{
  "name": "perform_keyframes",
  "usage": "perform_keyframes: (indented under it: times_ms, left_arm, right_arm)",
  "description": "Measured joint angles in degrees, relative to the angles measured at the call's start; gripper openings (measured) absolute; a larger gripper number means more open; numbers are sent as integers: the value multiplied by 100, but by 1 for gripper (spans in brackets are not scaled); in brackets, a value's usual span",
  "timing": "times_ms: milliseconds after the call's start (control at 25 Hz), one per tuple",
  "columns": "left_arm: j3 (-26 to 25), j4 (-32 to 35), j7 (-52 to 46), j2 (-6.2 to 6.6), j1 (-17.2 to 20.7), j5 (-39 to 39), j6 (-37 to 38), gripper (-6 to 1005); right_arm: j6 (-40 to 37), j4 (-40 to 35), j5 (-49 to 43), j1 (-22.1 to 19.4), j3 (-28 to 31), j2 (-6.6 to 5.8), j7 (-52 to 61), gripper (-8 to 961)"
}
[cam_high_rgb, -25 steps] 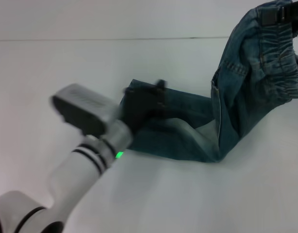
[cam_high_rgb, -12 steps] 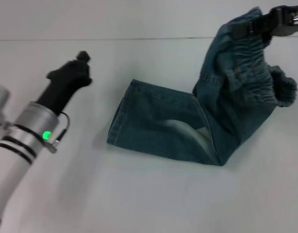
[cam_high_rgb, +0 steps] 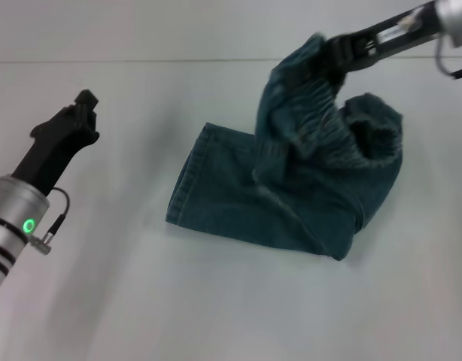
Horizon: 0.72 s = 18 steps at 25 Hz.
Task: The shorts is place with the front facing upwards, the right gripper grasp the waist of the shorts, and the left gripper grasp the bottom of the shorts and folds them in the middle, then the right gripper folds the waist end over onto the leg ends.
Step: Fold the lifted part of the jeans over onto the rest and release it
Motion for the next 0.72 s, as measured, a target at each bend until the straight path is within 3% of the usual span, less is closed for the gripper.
perform_keyframes:
  times_ms: [440, 600, 720]
  left_arm:
    - [-273, 49, -3, 18, 163, -1, 74, 1]
    - [-272, 53, -2, 11, 166, -1, 49, 0]
    - [-270, 54, -2, 10, 167, -1, 37, 0]
  right_arm:
    - [480, 378, -764, 906, -743, 584, -198, 252]
    - [638, 469, -1044, 1118, -802, 746, -274, 268]
    - [681, 462, -1133, 1181, -891, 854, -363, 333]
